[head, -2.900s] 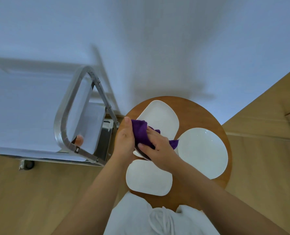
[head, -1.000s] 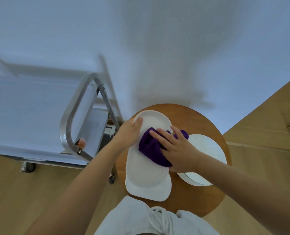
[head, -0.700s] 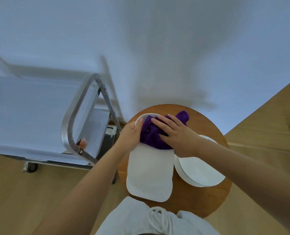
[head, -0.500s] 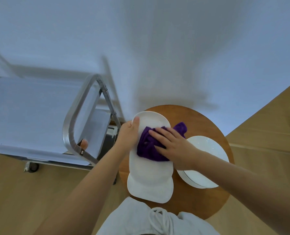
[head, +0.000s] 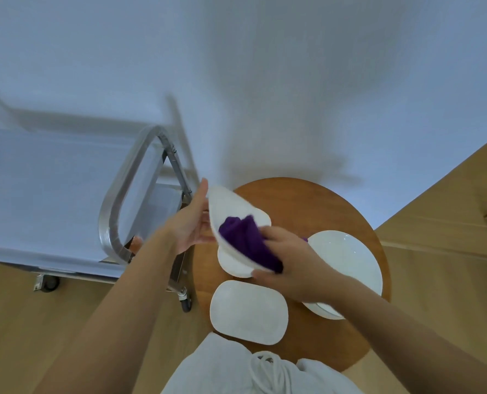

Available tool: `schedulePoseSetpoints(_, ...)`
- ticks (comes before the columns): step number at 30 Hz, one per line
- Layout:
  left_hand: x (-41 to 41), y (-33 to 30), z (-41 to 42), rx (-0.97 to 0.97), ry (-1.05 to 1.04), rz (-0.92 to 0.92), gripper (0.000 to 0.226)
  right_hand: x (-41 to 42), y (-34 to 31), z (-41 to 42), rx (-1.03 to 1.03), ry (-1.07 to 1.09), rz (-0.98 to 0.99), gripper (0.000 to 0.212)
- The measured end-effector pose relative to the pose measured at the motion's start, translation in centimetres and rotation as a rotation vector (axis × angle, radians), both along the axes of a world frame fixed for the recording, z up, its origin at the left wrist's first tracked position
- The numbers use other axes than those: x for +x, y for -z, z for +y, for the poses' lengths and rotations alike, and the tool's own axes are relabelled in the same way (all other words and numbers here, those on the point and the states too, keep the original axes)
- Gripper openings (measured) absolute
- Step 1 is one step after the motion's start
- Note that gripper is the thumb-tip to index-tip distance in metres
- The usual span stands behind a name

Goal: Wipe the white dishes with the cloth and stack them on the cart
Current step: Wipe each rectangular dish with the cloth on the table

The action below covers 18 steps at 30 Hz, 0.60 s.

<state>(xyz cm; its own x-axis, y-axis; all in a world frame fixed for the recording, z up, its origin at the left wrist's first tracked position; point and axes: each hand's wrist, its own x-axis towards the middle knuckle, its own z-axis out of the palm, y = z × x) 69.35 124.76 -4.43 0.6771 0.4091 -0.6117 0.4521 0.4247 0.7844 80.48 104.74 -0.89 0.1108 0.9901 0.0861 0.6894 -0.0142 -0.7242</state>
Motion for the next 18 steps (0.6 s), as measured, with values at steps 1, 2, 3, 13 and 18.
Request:
schedulePoseSetpoints(1, -0.4, 0.5, -0.1, 0.044, -0.025, 0.009, 0.092, 0.7, -0.8, 0.3, -0.069, 0.070, 0.217, 0.036)
schedulePoseSetpoints(2, -0.7, 1.1, -0.3, 0.078, -0.063, 0.006, 0.088, 1.6, -1.5, 0.5, -0.124, 0.128, 0.424, 0.032)
schedulePoseSetpoints(3, -1.0, 1.6, -0.5, 0.083, -0.097, -0.037, 0.079, 2.6, -2.0, 0.7, -0.140, 0.166, 0.620, 0.029)
schedulePoseSetpoints(13, -2.5, 2.3, -2.3, -0.323, -0.227, -0.345, 0.103, 4.6, 2.6, -0.7, -0.086, 0.435, 1.531, 0.067)
schedulePoseSetpoints(18, -2.1, 1.2, -2.5, -0.275, -0.274, -0.309, 0.079, 5.8, 3.0, -1.0, -0.319, 0.753, 1.314, 0.050)
